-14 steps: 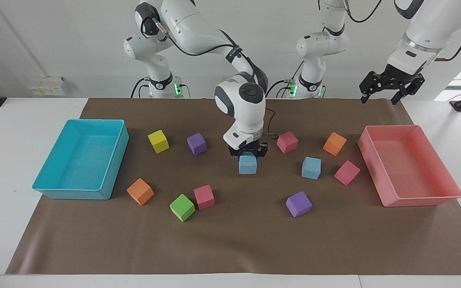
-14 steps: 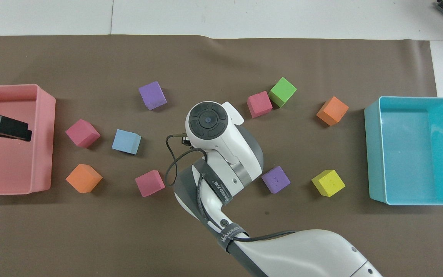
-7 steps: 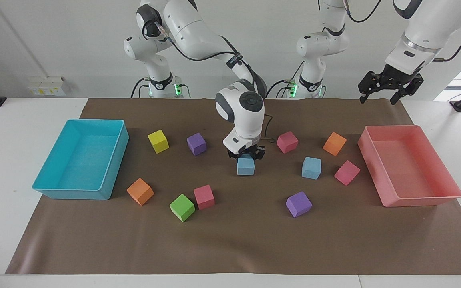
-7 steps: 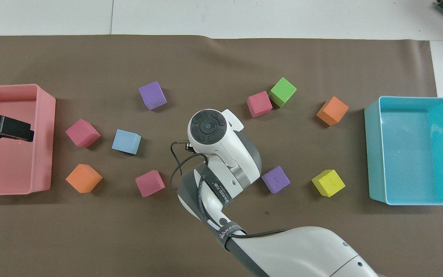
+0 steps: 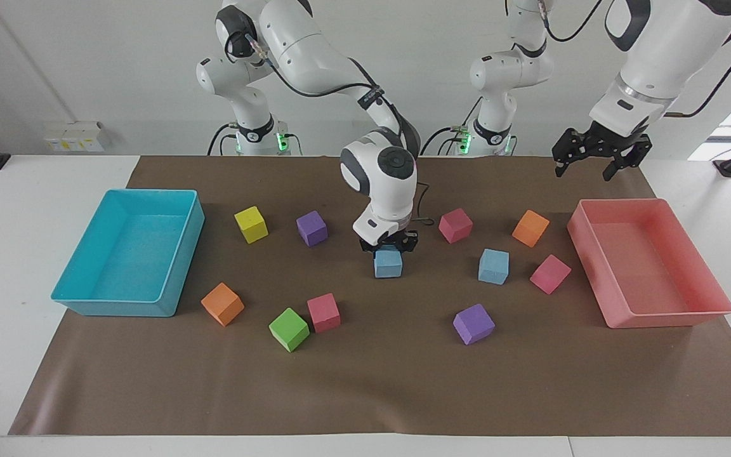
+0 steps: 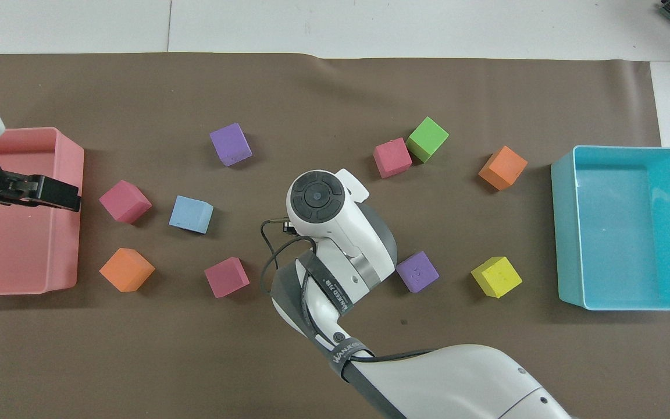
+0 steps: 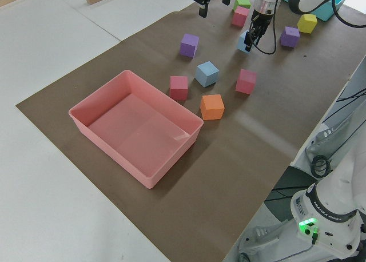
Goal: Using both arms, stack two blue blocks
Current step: 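Reach and grasp the other blue cube with the left gripper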
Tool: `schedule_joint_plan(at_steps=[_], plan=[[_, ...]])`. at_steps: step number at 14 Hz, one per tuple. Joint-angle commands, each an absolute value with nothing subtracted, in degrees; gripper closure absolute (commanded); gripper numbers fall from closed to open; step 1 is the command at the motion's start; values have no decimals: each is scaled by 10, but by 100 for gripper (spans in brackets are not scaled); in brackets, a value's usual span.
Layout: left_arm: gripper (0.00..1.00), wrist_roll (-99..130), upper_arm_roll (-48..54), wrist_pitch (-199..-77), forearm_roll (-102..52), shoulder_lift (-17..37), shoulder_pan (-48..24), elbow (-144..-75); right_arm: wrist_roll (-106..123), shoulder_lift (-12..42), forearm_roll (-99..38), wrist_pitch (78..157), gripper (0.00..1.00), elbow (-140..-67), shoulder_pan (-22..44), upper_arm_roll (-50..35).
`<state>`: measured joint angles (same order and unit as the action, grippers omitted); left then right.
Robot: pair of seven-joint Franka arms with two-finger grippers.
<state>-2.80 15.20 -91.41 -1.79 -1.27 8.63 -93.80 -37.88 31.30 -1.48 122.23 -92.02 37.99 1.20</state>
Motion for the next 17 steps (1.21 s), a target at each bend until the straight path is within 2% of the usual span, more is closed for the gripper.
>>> schedule_joint_plan(at_steps=[1,6,9,15,16,17], plan=[[0,-33,143,-964,-35,-19,74,-983,-372,296,-20,1248,100,-949,380,11],[0,-32,143,-1059,-38,-14,46,-1051,-374,296,-25,1251,100,-954,380,11],[0,-29,143,-1078,-38,10,30,-1060,-376,296,-54,1252,100,-955,380,11],[0,-27,143,-1116,-38,17,28,-1083,-374,294,-54,1256,100,-963,380,11],[0,-27,143,-1131,-38,18,24,-1092,-374,294,-54,1256,92,-963,380,11],[0,-25,142,-1146,-38,25,19,-1100,-374,294,-54,1257,63,-963,380,11]])
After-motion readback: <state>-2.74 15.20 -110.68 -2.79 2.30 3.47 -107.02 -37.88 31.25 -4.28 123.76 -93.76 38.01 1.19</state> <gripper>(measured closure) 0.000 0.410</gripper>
